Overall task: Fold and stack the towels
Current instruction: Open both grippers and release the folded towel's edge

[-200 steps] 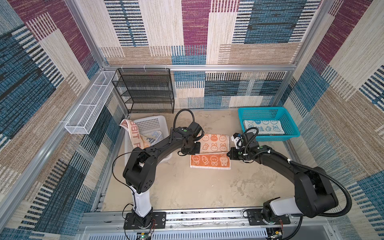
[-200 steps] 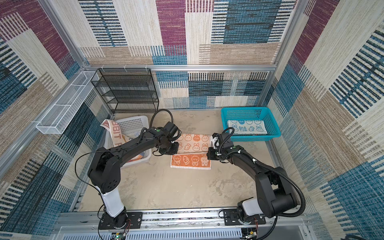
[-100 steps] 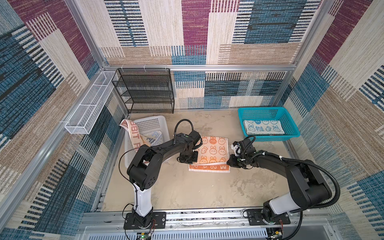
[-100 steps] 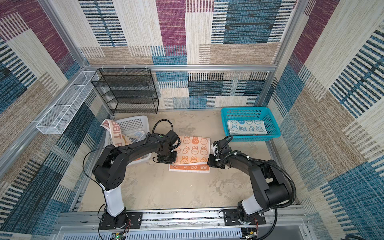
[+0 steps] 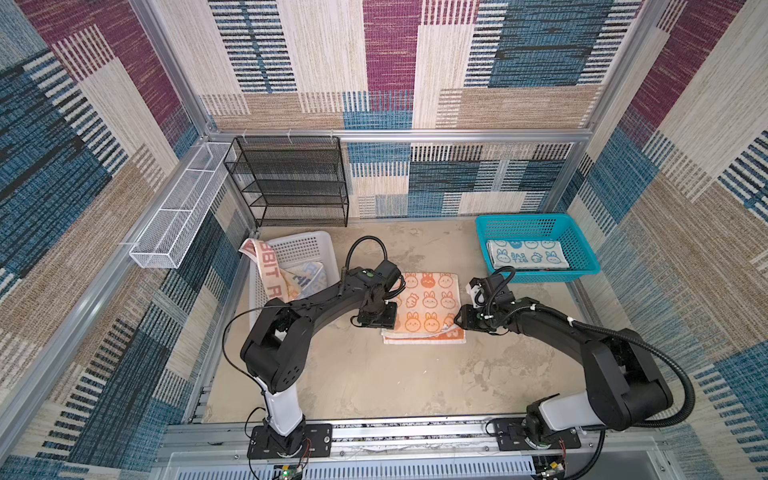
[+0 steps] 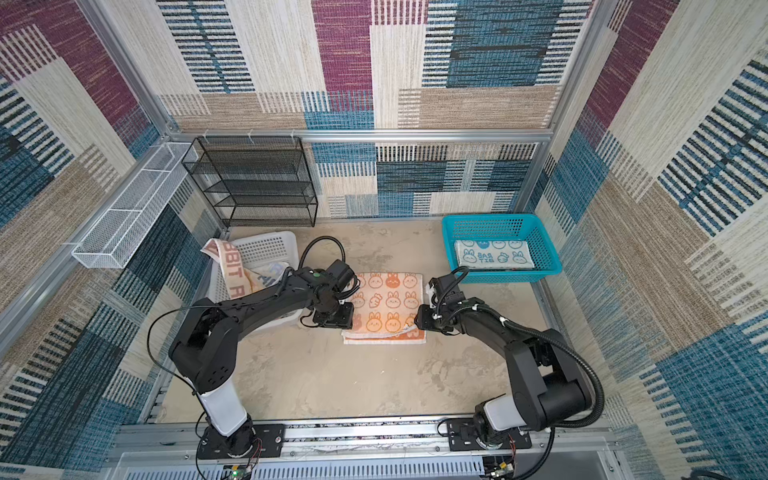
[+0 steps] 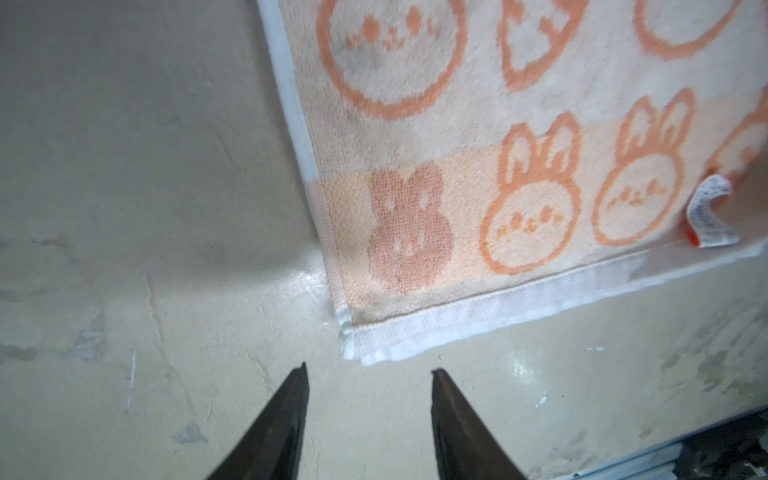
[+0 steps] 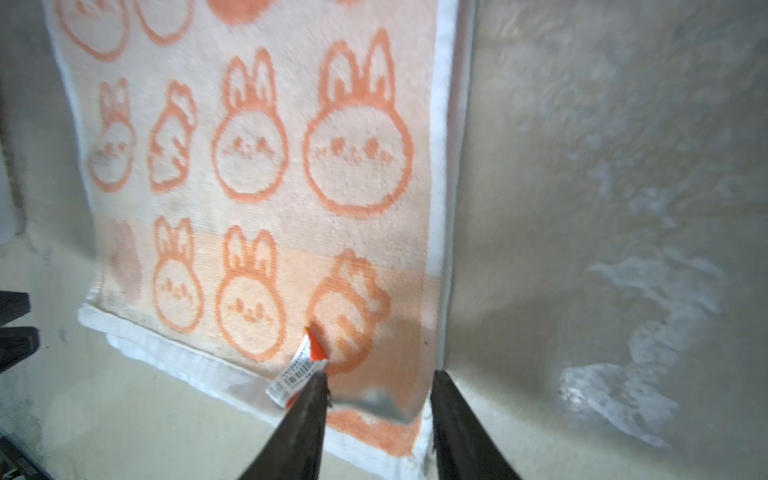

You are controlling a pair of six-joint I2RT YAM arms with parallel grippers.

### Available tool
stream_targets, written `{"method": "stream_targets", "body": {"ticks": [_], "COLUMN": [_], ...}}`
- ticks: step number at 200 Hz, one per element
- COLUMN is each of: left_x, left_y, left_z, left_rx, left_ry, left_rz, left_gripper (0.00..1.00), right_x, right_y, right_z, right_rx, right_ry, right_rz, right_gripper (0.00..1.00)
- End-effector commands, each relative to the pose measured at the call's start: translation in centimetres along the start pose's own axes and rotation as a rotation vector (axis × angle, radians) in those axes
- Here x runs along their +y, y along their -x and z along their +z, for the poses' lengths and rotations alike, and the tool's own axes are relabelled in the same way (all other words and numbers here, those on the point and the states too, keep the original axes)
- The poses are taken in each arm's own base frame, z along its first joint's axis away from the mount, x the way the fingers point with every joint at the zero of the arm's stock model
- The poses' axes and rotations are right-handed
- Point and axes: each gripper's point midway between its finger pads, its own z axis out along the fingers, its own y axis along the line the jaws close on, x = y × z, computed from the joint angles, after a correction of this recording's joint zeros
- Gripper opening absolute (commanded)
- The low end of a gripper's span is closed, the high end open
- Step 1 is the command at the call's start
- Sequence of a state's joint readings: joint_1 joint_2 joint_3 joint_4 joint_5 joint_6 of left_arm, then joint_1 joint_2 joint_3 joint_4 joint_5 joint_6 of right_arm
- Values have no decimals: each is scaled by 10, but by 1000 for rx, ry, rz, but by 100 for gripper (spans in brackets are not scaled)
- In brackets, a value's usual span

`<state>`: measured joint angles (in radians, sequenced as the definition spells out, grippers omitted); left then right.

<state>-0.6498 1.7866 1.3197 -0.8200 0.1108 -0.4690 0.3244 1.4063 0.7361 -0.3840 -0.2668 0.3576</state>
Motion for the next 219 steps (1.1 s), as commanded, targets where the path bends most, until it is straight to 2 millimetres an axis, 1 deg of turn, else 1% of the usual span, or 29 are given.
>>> {"method": "stream_targets", "body": {"ticks": [1, 9, 14, 22, 34, 41, 51, 61, 71, 80, 90, 102, 123, 147, 163, 177, 185, 188, 199, 210, 219], "left_x": [-17, -27, -35, -47, -60, -65, -67, -65, -61, -57, -51, -45, -34, -22, -15, -9, -5, -5, -2, -1, -1], "left_y": [17, 23, 26, 31, 39, 42, 44, 43, 40, 35, 29, 21, 10, 8, 15, 26, 32, 37, 45, 50, 54], "left_z": [-20, -27, -31, -36, -42, -43, -40, -32, -24, -15, -6, 4, 21, 35, 40, 39, 37, 33, 25, 14, 4], "left_rx": [-62, -77, -88, -100, -123, -132, -133, -117, -99, -80, -61, -34, -2, 21, 33, 31, 27, 16, 1, -20, -43], "left_ry": [-73, -117, -151, -212, -282, -310, -324, -314, -302, -288, -277, -263, -242, -233, -238, -229, -212, -209, -179, -161, -151], "left_rz": [4, 1, 0, -4, -14, -27, -48, -71, -92, -111, -126, -140, -165, -202, -220, -222, -215, -206, -181, -154, -141], "left_gripper": [56, 58, 59, 61, 64, 67, 77, 86, 90, 95, 97, 99, 99, 99, 99, 99, 99, 99, 99, 99, 99], "right_x": [10, 13, 15, 20, 30, 35, 42, 46, 48, 47, 46, 45, 34, 26, 25, 25, 28, 29, 33, 39, 41], "right_y": [8, 12, 15, 18, 21, 21, 18, 15, 10, 5, -1, -7, -17, -20, -17, -9, -1, 1, 11, 21, 25], "right_z": [-16, -22, -26, -29, -31, -30, -25, -19, -13, -8, -3, 3, 14, 26, 35, 41, 42, 42, 38, 29, 22], "right_rx": [-32, -52, -64, -81, -92, -87, -71, -57, -45, -32, -16, 1, 24, 38, 46, 48, 45, 43, 27, -1, -15], "right_ry": [20, 26, 32, 51, 106, 139, 189, 223, 242, 253, 259, 270, 238, 212, 203, 194, 196, 195, 197, 201, 195], "right_rz": [2, 3, 4, 0, -1, 6, 13, 23, 30, 36, 40, 42, 50, 55, 58, 54, 47, 45, 36, 23, 15], "right_gripper": [55, 61, 68, 75, 83, 87, 91, 96, 100, 99, 99, 99, 99, 99, 99, 99, 99, 99, 99, 99, 99]}}
